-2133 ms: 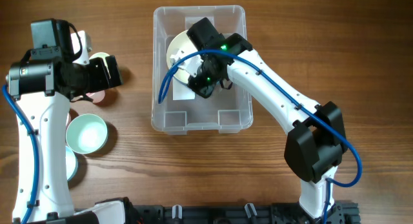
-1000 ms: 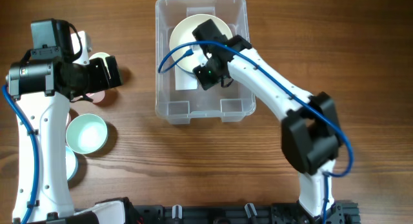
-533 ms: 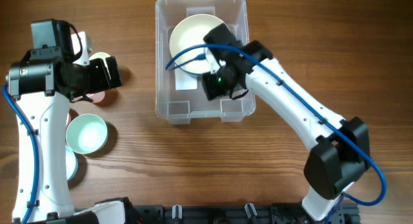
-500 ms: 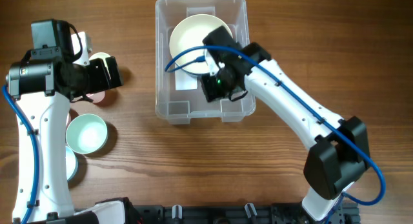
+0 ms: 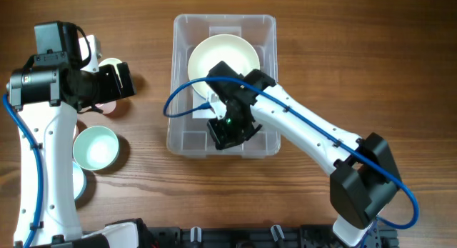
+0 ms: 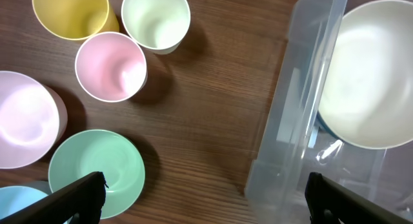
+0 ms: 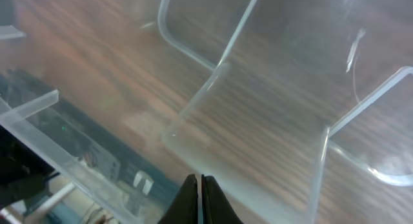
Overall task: Pack container
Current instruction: 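Carry the cream plate into the bin and lay it on the blue plate, then retract the right arm and reach the left gripper to the cream cup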
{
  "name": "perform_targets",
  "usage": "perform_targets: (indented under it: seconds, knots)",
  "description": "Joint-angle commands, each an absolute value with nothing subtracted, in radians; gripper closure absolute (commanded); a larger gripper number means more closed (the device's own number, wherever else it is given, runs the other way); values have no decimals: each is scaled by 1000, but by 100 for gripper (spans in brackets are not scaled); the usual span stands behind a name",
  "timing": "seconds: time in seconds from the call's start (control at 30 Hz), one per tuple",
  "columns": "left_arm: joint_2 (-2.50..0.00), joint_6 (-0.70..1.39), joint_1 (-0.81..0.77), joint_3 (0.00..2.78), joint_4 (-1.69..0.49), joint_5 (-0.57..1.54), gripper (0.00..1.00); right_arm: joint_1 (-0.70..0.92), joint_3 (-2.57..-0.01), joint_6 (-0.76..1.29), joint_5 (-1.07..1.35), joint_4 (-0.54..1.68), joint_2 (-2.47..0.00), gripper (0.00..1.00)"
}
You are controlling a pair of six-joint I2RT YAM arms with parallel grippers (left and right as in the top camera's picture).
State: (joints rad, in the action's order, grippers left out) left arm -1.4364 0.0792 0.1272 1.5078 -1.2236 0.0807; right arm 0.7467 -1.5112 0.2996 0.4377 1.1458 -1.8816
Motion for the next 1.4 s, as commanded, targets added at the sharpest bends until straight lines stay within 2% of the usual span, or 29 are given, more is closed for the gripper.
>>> perform_targets:
  seconds: [0.0, 0.17, 0.33, 0.37, 0.4, 0.43, 0.47, 0.5, 0.57, 0.73, 0.97, 1.3, 1.37]
  knots:
    - [-1442, 60, 133, 1519, -1220, 97, 0, 757, -1510, 317, 472, 1146, -1896, 96]
    - [-1442, 60, 133, 1519, -1225, 97, 0, 696, -1540, 315, 388, 1036, -1893, 96]
    - [-1442, 60, 133, 1519, -1227, 96, 0, 491, -1723, 318, -30, 1052, -1818, 95]
    - [-1442, 60, 133, 1519, -1227, 97, 0, 433, -1761, 318, -57, 1050, -1787, 89]
    - [-1442, 60, 133, 1519, -1226, 96, 0, 390, -1784, 318, -56, 1048, -1763, 71]
    - [-1442, 60, 133, 1519, -1219, 97, 0, 331, -1802, 317, -56, 1047, -1731, 36]
    - [-1442, 60, 133, 1519, -1213, 97, 0, 287, -1806, 317, -56, 1047, -1707, 26]
    - [-1442, 60, 133, 1519, -1206, 97, 0, 232, -1806, 317, -56, 1053, -1677, 23]
    - [-1442, 106, 133, 1519, -1172, 96, 0, 108, -1806, 315, -54, 1090, -1634, 21]
    - [-1504, 192, 133, 1523, -1023, 96, 1, -58, -1790, 308, 27, 1163, -1631, 19]
    - [-1851, 181, 128, 1705, -1064, 96, 8, -63, -1772, 262, 27, 1172, -1631, 19]
    - [-2120, 164, 120, 1741, -1026, 89, 6, -63, -1772, 262, 61, 1179, -1631, 20]
    - [-2152, 165, 120, 1741, -1021, 89, 14, -63, -1772, 263, 61, 1183, -1631, 20]
